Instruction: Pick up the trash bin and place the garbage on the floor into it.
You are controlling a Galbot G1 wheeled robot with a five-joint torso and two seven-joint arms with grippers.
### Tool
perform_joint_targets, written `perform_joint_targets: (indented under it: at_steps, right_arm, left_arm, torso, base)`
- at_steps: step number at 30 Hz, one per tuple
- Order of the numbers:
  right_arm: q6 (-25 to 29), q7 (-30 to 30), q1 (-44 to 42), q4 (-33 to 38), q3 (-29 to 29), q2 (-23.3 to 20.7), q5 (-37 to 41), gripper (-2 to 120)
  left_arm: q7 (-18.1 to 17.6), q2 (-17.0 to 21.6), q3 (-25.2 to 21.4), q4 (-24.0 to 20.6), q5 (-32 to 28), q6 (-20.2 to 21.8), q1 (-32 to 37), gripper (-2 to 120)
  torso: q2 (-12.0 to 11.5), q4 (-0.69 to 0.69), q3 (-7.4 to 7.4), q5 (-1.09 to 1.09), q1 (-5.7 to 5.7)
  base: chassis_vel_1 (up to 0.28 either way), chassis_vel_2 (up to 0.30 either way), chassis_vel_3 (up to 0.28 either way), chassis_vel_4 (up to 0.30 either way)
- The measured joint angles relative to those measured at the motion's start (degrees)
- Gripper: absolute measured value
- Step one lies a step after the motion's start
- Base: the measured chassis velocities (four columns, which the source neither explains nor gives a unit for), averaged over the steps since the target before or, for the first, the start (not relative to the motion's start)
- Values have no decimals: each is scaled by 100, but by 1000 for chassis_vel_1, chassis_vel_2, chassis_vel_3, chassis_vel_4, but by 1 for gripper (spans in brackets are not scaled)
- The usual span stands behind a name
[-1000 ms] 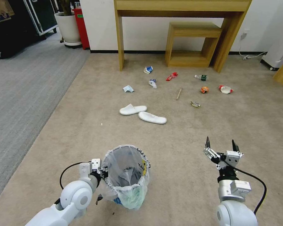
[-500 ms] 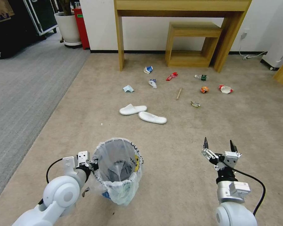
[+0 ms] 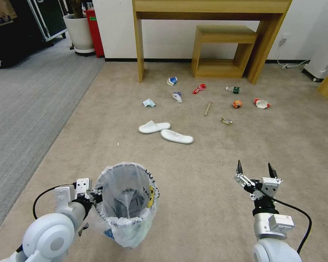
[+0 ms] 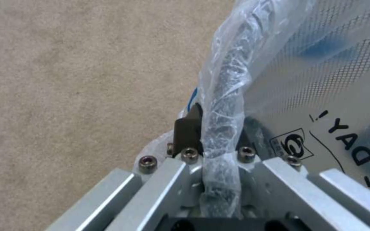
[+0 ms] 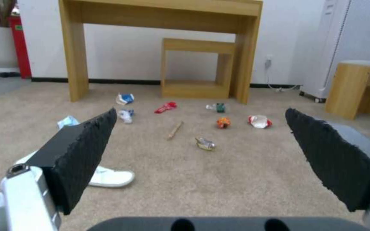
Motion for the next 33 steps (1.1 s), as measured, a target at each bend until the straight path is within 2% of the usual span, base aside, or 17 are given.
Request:
perform_joint_targets:
  at_steps: [6,12,21,33]
  right_arm:
    - [10,-1,-37,-3,14,23,3,100]
    - [33,-34,-90,3,52,99,-1,100]
    - [34,-52,-93,45,74,156,-14,100]
    - [19,-66,-146,120,86,164,-71,100]
  left_arm:
    - [-6,85,37,-18,-49,8,-47,0]
    - [176,55,256,-132,151,55,-53,0]
    - [266,161,315,-192,179,83,-50,0]
    - [261,44,312,-227,143,86,-18,0]
  torso:
    - [0,0,0,0,0]
    - [0,-1,0,0,0]
    - [0,0,0,1,0]
    - [0,0,0,0,0]
  base:
    - [0,0,0,0]
    - [0,0,0,0]
    - [0,0,0,0]
    - [0,0,0,0]
